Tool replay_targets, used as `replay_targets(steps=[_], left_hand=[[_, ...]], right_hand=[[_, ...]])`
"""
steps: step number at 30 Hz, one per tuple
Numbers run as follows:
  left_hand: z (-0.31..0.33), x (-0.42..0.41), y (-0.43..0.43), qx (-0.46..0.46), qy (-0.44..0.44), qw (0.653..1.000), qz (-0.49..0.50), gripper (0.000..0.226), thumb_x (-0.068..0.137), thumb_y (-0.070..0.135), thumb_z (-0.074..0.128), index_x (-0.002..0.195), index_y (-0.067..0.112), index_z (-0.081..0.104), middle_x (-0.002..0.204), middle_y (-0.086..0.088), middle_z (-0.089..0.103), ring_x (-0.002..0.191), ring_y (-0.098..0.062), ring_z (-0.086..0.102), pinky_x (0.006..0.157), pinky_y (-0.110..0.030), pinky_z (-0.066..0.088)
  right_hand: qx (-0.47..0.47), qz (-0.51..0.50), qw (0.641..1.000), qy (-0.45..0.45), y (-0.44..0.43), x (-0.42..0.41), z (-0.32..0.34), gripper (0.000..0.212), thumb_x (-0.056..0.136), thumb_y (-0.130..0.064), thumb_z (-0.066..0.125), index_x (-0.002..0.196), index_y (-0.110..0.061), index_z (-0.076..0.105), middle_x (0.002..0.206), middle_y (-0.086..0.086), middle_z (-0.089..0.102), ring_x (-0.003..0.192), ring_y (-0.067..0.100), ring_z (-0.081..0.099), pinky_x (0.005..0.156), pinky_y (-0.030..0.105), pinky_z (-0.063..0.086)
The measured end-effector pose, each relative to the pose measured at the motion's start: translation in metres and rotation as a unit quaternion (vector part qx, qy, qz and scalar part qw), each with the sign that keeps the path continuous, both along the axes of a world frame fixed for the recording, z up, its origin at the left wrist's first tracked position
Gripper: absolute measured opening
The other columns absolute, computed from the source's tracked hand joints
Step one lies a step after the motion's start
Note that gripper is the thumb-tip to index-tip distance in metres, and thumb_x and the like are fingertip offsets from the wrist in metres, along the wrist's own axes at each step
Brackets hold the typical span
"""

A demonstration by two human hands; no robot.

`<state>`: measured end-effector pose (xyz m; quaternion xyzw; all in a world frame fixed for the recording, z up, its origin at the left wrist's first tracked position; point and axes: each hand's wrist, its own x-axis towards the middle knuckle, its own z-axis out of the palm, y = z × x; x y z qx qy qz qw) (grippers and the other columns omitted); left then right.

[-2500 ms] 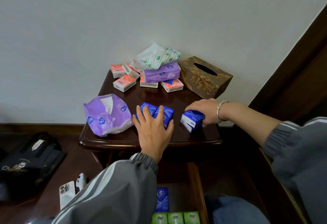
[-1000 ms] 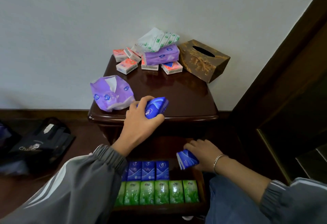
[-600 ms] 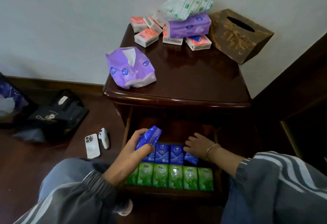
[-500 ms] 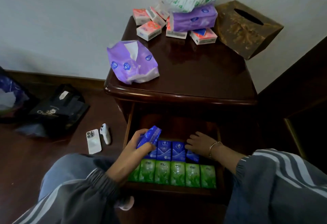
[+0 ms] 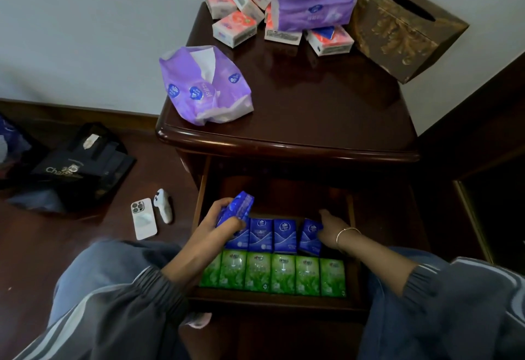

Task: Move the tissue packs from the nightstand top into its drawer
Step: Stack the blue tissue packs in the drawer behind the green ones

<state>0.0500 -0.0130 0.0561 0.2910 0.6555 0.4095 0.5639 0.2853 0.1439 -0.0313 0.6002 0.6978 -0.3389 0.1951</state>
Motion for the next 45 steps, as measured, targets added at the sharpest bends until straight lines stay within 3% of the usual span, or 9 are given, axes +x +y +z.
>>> replay_targets(steps=[6, 14, 18, 23, 29, 31, 37, 42, 45], left_hand=[[-0.004, 0.0, -0.001, -0.011, 0.004, 1.0, -0.007, 0.041, 0.07, 0.042, 0.059, 0.11, 0.048, 0.051, 0.087, 0.008, 0.05, 0.07, -0.004, 0.049, 0.061, -0.025, 0.038], [-0.015, 0.003, 0.001, -0.026, 0.02, 0.999, -0.016, 0.051, 0.064, 0.05, 0.059, 0.114, 0.048, 0.048, 0.093, 0.005, 0.053, 0.07, -0.006, 0.05, 0.061, -0.027, 0.038], [-0.012, 0.009, -0.002, -0.016, 0.069, 0.997, -0.022, 0.053, 0.064, 0.051, 0.059, 0.115, 0.048, 0.044, 0.117, 0.002, 0.051, 0.094, -0.013, 0.056, 0.07, -0.025, 0.042], [0.0, 0.029, -0.001, 0.022, 0.172, 0.983, -0.059, 0.065, 0.055, 0.057, 0.055, 0.118, 0.049, 0.042, 0.126, 0.001, 0.04, 0.113, -0.02, 0.046, 0.095, -0.039, 0.045], [0.009, 0.064, -0.009, 0.047, 0.325, 0.938, -0.112, 0.081, 0.053, 0.077, 0.054, 0.127, 0.054, 0.03, 0.144, 0.001, 0.025, 0.133, -0.024, 0.027, 0.108, -0.046, 0.032], [0.012, 0.067, -0.011, 0.039, 0.297, 0.942, -0.152, 0.088, 0.047, 0.086, 0.056, 0.126, 0.061, 0.024, 0.15, 0.002, 0.017, 0.139, -0.022, 0.02, 0.111, -0.048, 0.03], [0.021, 0.061, -0.017, 0.028, -0.073, 0.994, -0.074, 0.055, 0.076, 0.067, 0.054, 0.128, 0.058, 0.038, 0.137, 0.022, 0.04, 0.12, -0.002, 0.049, 0.089, -0.028, 0.045], [-0.001, 0.049, -0.016, -0.013, -0.064, 0.998, 0.02, 0.04, 0.098, 0.03, 0.049, 0.131, 0.051, 0.042, 0.113, 0.02, 0.057, 0.1, -0.004, 0.057, 0.075, -0.026, 0.05], [-0.016, 0.037, -0.018, -0.044, -0.042, 0.997, 0.049, 0.046, 0.098, 0.026, 0.049, 0.14, 0.042, 0.037, 0.085, 0.009, 0.066, 0.072, -0.004, 0.059, 0.063, -0.021, 0.048]], right_hand=[[-0.153, -0.247, 0.948, 0.133, -0.007, -0.005, -0.004, 0.046, 0.085, 0.001, 0.045, 0.128, -0.013, 0.047, 0.11, 0.01, 0.057, 0.1, 0.025, 0.056, 0.075, 0.036, 0.049], [-0.228, -0.276, 0.909, 0.213, -0.018, -0.007, 0.015, 0.053, 0.086, 0.003, 0.049, 0.134, -0.017, 0.039, 0.112, 0.008, 0.061, 0.101, 0.024, 0.061, 0.08, 0.038, 0.054], [-0.087, -0.274, 0.929, 0.234, -0.024, -0.02, 0.049, 0.051, 0.093, -0.019, 0.053, 0.141, -0.012, 0.038, 0.133, 0.012, 0.052, 0.119, 0.028, 0.053, 0.084, 0.033, 0.046], [-0.248, -0.275, 0.847, 0.382, -0.064, -0.043, 0.119, 0.043, 0.091, -0.051, 0.046, 0.12, -0.021, 0.058, 0.116, 0.004, 0.065, 0.106, 0.025, 0.062, 0.092, 0.038, 0.049], [-0.219, -0.312, 0.801, 0.463, -0.095, -0.048, 0.142, 0.031, 0.095, -0.019, 0.052, 0.122, -0.005, 0.053, 0.107, 0.016, 0.059, 0.088, 0.026, 0.058, 0.073, 0.034, 0.047], [-0.205, -0.335, 0.79, 0.471, -0.097, -0.039, 0.139, 0.03, 0.093, -0.009, 0.053, 0.122, -0.003, 0.053, 0.107, 0.018, 0.06, 0.092, 0.028, 0.06, 0.074, 0.037, 0.049], [-0.267, -0.36, 0.734, 0.51, -0.091, -0.011, 0.135, 0.016, 0.09, -0.005, 0.056, 0.105, -0.003, 0.061, 0.089, 0.013, 0.068, 0.074, 0.02, 0.067, 0.067, 0.034, 0.057], [-0.218, -0.438, 0.701, 0.518, -0.063, 0.012, 0.127, 0.008, 0.088, -0.01, 0.058, 0.081, -0.014, 0.06, 0.069, 0.004, 0.07, 0.058, 0.014, 0.068, 0.056, 0.032, 0.058], [-0.11, -0.416, 0.755, 0.495, -0.036, 0.025, 0.121, 0.007, 0.093, -0.018, 0.053, 0.091, -0.019, 0.06, 0.076, -0.001, 0.066, 0.063, 0.009, 0.061, 0.051, 0.023, 0.05]])
